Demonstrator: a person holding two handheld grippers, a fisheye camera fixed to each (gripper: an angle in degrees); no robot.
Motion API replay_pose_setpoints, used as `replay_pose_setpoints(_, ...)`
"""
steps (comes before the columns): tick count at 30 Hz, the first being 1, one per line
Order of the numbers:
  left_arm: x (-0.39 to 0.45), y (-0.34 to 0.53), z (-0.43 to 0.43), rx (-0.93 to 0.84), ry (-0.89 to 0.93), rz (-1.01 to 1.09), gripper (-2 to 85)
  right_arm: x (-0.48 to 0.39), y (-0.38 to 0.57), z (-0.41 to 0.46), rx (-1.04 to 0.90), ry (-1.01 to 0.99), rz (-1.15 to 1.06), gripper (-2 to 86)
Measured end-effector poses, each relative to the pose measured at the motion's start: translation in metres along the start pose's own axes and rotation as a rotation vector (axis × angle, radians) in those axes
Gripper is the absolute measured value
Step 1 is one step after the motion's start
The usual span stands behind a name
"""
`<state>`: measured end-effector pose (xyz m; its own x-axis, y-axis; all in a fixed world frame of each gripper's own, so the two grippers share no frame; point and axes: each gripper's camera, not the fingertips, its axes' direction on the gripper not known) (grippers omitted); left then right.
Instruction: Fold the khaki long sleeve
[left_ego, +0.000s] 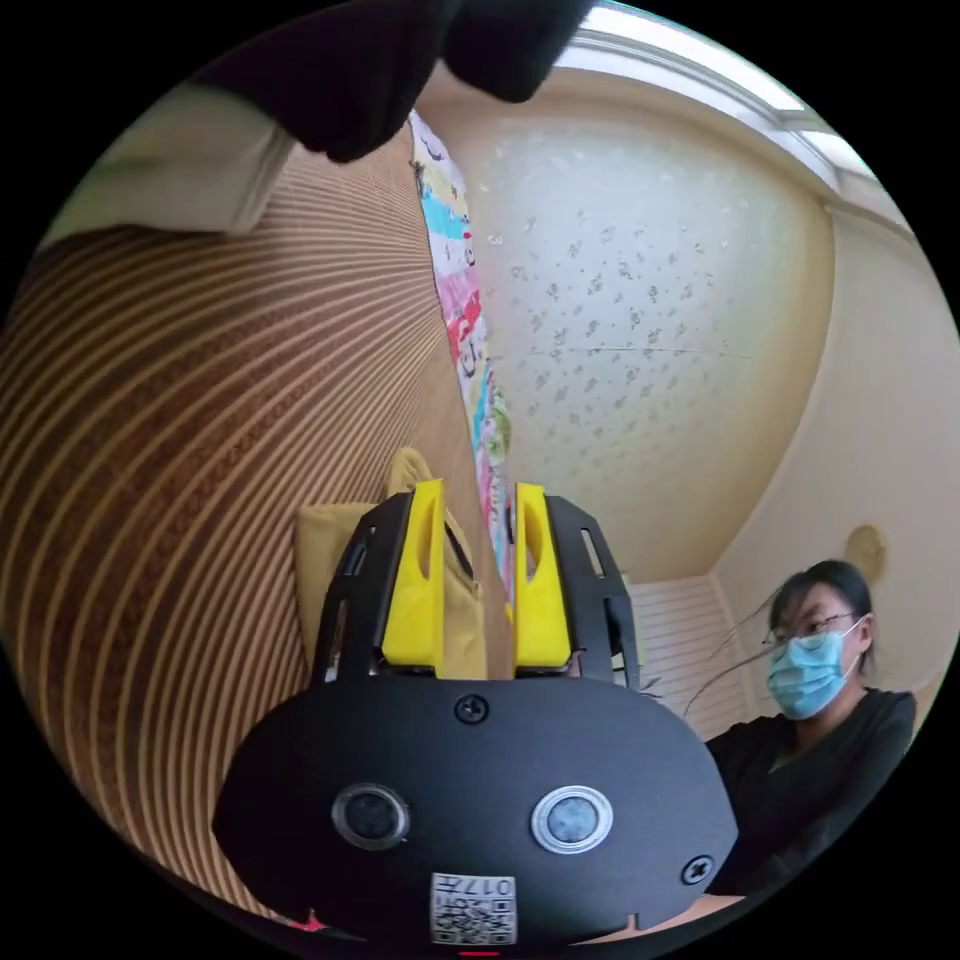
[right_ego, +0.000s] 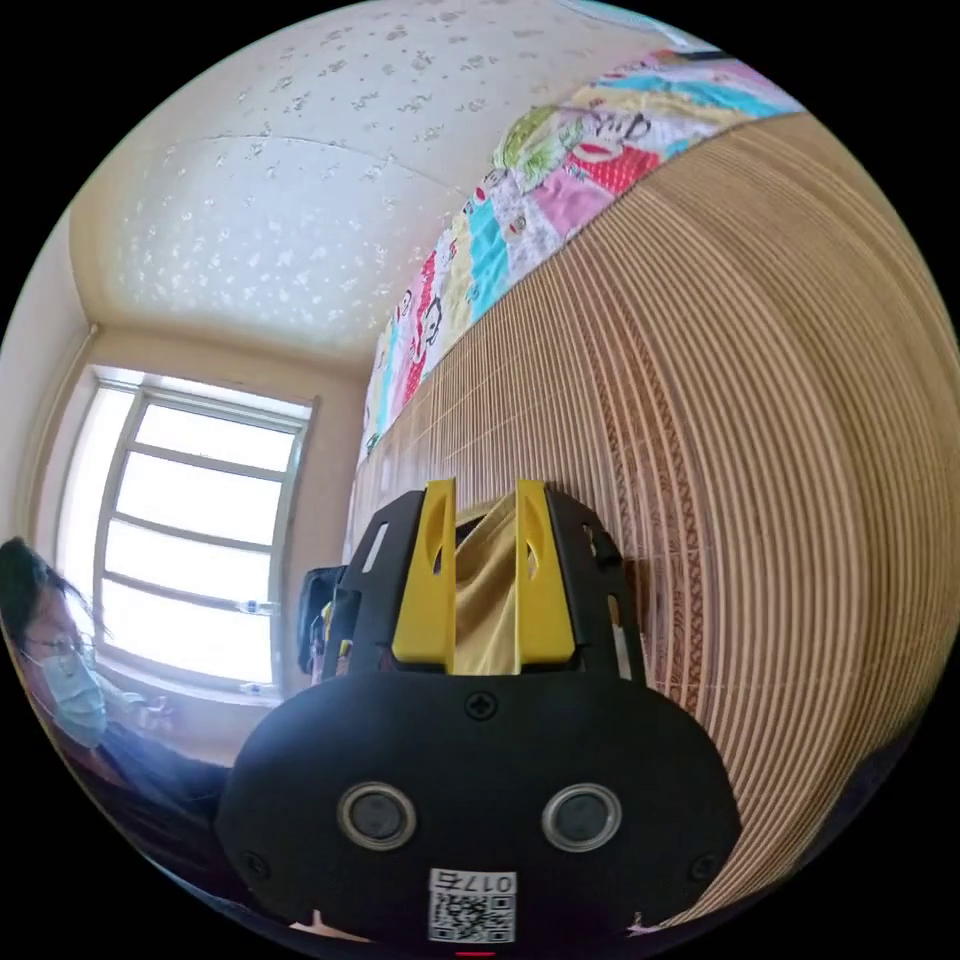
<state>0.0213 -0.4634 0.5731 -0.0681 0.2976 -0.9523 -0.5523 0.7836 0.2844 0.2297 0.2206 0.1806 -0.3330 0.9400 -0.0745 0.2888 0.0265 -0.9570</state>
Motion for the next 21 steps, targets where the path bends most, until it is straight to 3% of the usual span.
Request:
replay_pose_setpoints(5, 0.012, 0.059, 0.005, -0.178, -0.364, 0.051, 18.3, -0.037, 0.039, 0.020, -0.141, 0.090, -0.124, 7.0)
replay_pose_setpoints(10, 0.008, 0.098, 0.041, -0.326, -0.413, 0.072, 18.0, -0.072, 0.077, 0.075, -0.294, 0.109, -0.291, 6.6)
replay_pose_setpoints(13, 0.005, 0.102, 0.052, -0.311, -0.504, 0.044, 13.8, -0.091, 0.077, 0.121, -0.376, 0.139, -0.343, 8.4)
replay_pose_setpoints(21, -0.015, 0.112, 0.059, -0.304, -0.468, 0.013, 11.2, -0.151, 0.079, 0.238, -0.631, 0.172, -0.621, 10.5)
